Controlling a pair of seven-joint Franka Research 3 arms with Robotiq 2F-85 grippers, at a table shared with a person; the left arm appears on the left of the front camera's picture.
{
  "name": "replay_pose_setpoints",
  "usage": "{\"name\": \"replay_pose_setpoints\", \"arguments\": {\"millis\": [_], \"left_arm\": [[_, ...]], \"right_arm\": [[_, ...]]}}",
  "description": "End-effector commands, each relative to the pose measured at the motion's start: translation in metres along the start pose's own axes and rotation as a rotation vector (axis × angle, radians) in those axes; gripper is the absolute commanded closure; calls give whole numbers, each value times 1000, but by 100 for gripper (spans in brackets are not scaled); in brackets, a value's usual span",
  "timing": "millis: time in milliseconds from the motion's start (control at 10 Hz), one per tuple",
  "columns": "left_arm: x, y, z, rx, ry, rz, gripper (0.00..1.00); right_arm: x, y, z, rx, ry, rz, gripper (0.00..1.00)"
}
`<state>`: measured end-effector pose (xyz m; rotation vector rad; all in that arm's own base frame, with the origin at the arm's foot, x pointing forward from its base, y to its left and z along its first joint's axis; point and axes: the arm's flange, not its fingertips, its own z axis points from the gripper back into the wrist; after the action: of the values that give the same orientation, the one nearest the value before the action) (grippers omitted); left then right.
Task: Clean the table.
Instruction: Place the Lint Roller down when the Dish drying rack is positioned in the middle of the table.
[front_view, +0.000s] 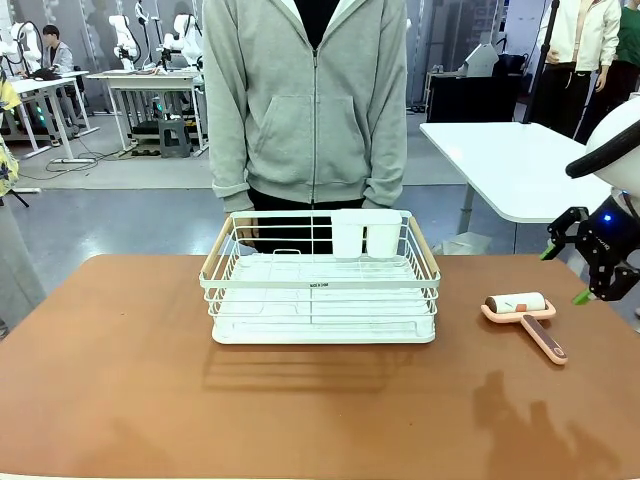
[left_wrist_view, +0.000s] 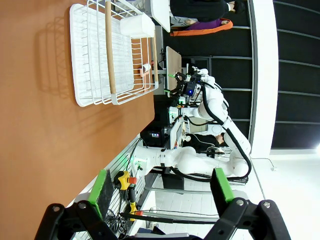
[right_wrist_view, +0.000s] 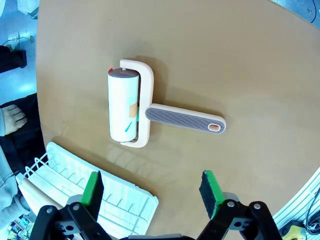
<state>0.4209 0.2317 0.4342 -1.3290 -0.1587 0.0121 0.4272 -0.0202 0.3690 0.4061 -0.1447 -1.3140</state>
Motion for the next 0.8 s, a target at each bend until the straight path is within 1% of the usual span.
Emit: {"name": "replay_pose_setpoints", "arguments": {"millis": [0,700], "left_arm": [[-2,-1,2,10,2,-4,0],[-2,-1,2,10,2,-4,0]], "right_arm": [[-1,1,1,4,0,1,0],[-1,1,1,4,0,1,0]]}}
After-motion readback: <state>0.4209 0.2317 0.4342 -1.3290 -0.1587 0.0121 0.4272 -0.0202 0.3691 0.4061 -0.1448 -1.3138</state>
